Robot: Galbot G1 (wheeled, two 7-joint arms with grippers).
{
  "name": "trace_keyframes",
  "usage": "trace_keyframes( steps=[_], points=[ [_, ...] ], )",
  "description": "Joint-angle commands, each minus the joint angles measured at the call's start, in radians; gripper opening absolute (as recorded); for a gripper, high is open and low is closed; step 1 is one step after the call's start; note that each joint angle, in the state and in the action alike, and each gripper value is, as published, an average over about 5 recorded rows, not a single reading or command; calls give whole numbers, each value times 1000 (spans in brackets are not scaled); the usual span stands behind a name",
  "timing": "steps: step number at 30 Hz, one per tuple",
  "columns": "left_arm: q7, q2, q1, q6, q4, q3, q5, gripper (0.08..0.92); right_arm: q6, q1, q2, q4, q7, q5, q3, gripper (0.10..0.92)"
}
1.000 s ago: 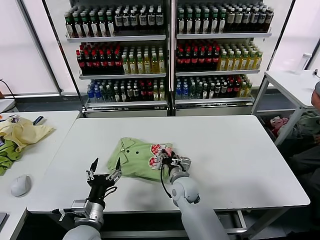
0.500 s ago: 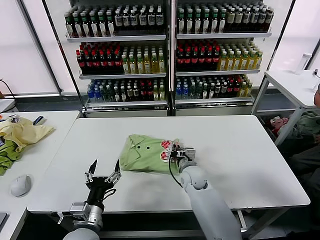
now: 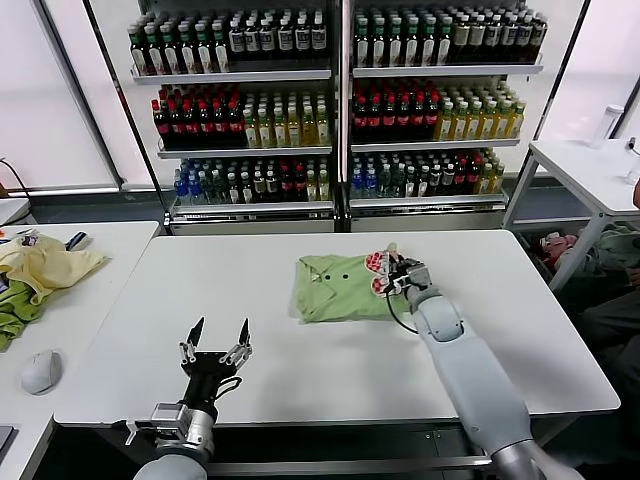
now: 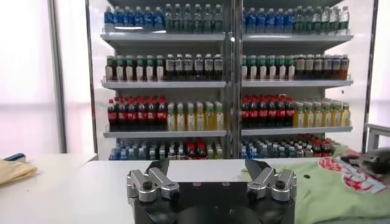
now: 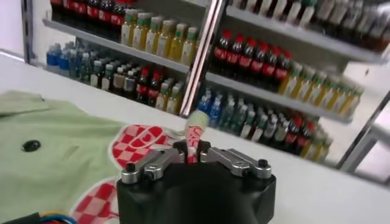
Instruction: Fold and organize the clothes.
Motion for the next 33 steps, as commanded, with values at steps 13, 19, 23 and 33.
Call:
trace_keyframes(
  steps=[13,19,23,33],
  points=[
    [19,-27,21,-9,-45,35,62,823,216,-677,-145,763,85,142,392,614],
    [34,-27,31,-9,-67,30,67,823,209,-904,-137,954,26,198,451,777],
    [44,-25,33,-11,-73,18,63,823,214,-989,-121,997,16,203,454,819],
    [78,-19,35,-10,-73,-6,20,823,248,-1005,-84,978,47,188,442,823]
  ],
)
